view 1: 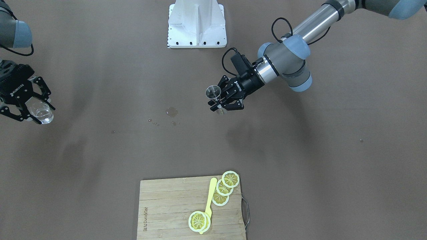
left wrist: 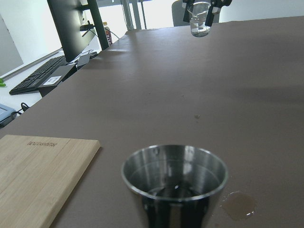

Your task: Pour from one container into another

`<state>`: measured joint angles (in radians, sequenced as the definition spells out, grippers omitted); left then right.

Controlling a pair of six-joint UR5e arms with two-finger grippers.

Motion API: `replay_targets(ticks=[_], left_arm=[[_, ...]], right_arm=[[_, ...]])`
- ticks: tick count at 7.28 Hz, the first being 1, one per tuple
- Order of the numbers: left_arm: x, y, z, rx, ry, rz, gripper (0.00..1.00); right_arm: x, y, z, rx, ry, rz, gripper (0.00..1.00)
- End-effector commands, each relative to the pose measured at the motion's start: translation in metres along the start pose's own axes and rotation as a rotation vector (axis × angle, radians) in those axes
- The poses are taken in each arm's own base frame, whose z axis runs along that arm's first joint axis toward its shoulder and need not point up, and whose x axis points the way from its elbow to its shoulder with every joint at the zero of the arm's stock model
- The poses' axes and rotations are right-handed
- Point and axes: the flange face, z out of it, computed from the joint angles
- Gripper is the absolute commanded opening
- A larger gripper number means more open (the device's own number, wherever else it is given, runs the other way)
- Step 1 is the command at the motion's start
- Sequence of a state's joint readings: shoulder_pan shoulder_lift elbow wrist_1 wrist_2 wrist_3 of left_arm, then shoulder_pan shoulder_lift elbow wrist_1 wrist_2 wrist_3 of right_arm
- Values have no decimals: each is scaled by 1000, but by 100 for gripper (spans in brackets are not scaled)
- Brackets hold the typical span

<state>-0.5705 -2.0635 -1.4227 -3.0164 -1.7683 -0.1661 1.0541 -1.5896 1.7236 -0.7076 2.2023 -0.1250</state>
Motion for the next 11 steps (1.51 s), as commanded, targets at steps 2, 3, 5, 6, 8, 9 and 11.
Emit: replay_targets(ticks=[2, 3, 5, 6, 8, 9, 11], left_arm=[[14, 30, -97, 48, -103, -67, 0], [25, 48, -130, 51, -117, -76, 0], [43, 83, -187, 116, -204, -111, 0], [48, 100, -211, 142, -267, -124, 0], [47, 116, -242, 204, -406, -158, 0], [47, 127, -250, 204, -472, -221, 0], [52, 142, -253, 203, -619, -245, 0]], right_arm=[[31, 108, 7, 78, 28, -7, 0], [35, 138, 12, 95, 34, 13, 0], [34, 178, 20, 138, 33, 93, 0], [35, 183, 22, 159, 28, 136, 0], [41, 188, 30, 164, 32, 142, 0], [44, 188, 34, 163, 32, 143, 0], [51, 182, 41, 163, 33, 141, 0]])
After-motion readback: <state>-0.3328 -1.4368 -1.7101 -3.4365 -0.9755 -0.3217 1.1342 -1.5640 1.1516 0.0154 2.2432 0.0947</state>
